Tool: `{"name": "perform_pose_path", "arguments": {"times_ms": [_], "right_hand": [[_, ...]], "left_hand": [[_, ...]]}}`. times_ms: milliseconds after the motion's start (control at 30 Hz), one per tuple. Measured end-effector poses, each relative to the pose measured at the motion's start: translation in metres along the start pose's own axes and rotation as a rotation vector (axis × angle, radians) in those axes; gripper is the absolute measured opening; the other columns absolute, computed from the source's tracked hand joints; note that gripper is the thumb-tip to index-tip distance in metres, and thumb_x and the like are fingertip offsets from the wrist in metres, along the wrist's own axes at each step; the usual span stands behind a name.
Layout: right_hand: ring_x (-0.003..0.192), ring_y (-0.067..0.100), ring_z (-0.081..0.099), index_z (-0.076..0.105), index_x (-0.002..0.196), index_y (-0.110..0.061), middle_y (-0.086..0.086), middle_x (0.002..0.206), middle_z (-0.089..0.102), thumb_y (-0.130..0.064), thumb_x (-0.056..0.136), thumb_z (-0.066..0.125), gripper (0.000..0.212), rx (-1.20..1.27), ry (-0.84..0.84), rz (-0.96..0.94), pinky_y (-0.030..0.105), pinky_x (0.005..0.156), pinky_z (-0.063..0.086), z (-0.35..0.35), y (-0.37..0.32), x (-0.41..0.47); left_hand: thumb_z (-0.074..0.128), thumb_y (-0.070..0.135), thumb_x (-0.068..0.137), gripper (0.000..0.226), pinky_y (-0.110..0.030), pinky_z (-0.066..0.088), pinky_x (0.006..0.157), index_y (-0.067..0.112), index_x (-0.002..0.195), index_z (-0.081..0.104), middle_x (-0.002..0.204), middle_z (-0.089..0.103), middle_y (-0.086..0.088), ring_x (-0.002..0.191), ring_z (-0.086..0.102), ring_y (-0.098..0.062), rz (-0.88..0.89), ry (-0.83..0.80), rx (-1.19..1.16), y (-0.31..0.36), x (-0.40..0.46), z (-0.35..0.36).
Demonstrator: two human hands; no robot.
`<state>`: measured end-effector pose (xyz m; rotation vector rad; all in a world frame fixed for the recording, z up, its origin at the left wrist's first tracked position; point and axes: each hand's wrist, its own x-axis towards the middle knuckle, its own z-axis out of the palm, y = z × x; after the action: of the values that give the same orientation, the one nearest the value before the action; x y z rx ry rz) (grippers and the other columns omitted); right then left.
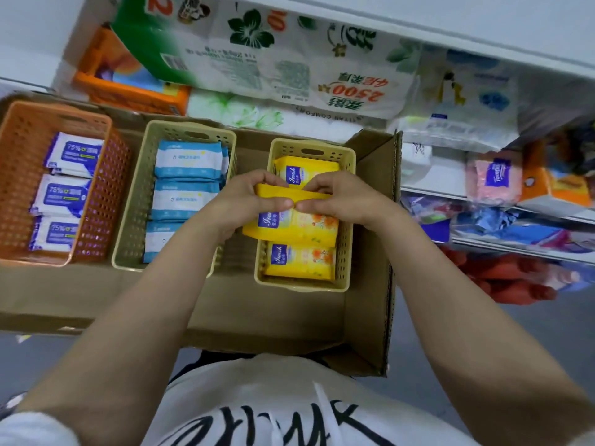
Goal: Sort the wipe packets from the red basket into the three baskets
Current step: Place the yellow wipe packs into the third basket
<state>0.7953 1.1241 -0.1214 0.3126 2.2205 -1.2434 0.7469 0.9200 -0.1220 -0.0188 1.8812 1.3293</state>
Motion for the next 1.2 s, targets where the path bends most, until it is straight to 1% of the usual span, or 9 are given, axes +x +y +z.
{"name": "perform_pose_path", "arguments": {"times_ms": [167,233,333,500,633,800,933,1000,1200], "right_hand": [[0.079,0.015,0.069,0.067,0.114,-0.013,0.008,0.112,0.068,-0.029,0.081,0.08,0.039,0.194,0.275,0.058,0.035,0.076,0.058,-0.032,0.024,0.019],[0.087,0.018,0.069,0.069,0.113,-0.013,0.008,0.109,0.07,-0.031,0.08,0.081,0.039,0.135,0.285,0.075,0.036,0.076,0.059,-0.04,0.027,0.031],[0.098,0.016,0.064,0.065,0.124,-0.012,0.004,0.119,0.064,-0.036,0.082,0.078,0.05,-0.006,0.221,0.092,0.024,0.067,0.052,-0.042,0.02,0.051],[0.118,0.024,0.057,0.06,0.132,-0.011,0.007,0.134,0.059,-0.045,0.087,0.07,0.057,-0.312,0.168,0.099,0.026,0.085,0.044,-0.032,0.015,0.082],[0.125,0.027,0.054,0.057,0.135,-0.009,0.01,0.137,0.058,-0.048,0.088,0.068,0.063,-0.305,0.227,0.122,0.031,0.097,0.043,-0.029,0.023,0.092],[0.117,0.023,0.058,0.068,0.121,-0.017,0.004,0.122,0.067,-0.04,0.085,0.074,0.043,-0.248,0.335,-0.076,0.041,0.1,0.045,-0.018,0.025,0.089],[0.118,0.026,0.048,0.064,0.124,-0.024,0.002,0.118,0.065,-0.051,0.083,0.069,0.049,-0.526,0.555,-0.142,0.041,0.092,0.043,-0.009,0.028,0.082],[0.118,0.026,0.047,0.063,0.127,-0.025,0.001,0.12,0.063,-0.051,0.083,0.07,0.051,-0.49,0.612,-0.154,0.038,0.095,0.04,-0.005,0.028,0.079],[0.13,0.028,0.036,0.057,0.133,-0.027,0.002,0.135,0.052,-0.045,0.083,0.073,0.056,-0.384,0.456,0.014,0.034,0.104,0.032,0.011,0.033,0.082]], "left_hand": [[0.077,0.029,0.084,0.068,-0.029,0.046,0.088,0.019,0.142,0.044,0.121,0.058,0.004,0.11,0.057,-0.012,-0.003,0.292,0.005,-0.025,0.015,0.003],[0.075,0.029,0.086,0.064,-0.031,0.046,0.089,0.02,0.142,0.045,0.119,0.058,0.002,0.112,0.055,-0.015,-0.06,0.303,0.034,-0.037,0.017,0.009],[0.071,0.024,0.09,0.05,-0.033,0.048,0.087,0.026,0.136,0.051,0.114,0.059,0.004,0.111,0.055,-0.014,-0.064,0.292,0.03,-0.049,0.021,0.018],[0.069,0.02,0.091,0.035,-0.046,0.055,0.092,0.034,0.122,0.06,0.109,0.059,0.001,0.113,0.059,-0.023,-0.102,0.294,0.008,-0.061,0.033,0.012],[0.068,0.021,0.091,0.032,-0.051,0.054,0.093,0.04,0.116,0.06,0.103,0.059,0.005,0.112,0.06,-0.024,-0.1,0.285,-0.005,-0.066,0.035,0.011],[0.068,0.022,0.091,0.031,-0.052,0.053,0.094,0.042,0.114,0.06,0.105,0.06,0.002,0.11,0.06,-0.024,-0.114,0.275,-0.007,-0.067,0.037,0.011],[0.068,0.023,0.091,0.031,-0.052,0.053,0.094,0.04,0.117,0.06,0.108,0.06,-0.001,0.109,0.06,-0.023,-0.114,0.269,-0.008,-0.067,0.038,0.011],[0.068,0.024,0.092,0.031,-0.052,0.053,0.095,0.04,0.117,0.06,0.109,0.061,-0.001,0.109,0.06,-0.022,-0.114,0.269,-0.013,-0.067,0.037,0.011],[0.066,0.025,0.093,0.031,-0.051,0.053,0.095,0.04,0.12,0.06,0.112,0.062,-0.002,0.11,0.06,-0.021,-0.118,0.277,-0.028,-0.066,0.035,0.014]]}}
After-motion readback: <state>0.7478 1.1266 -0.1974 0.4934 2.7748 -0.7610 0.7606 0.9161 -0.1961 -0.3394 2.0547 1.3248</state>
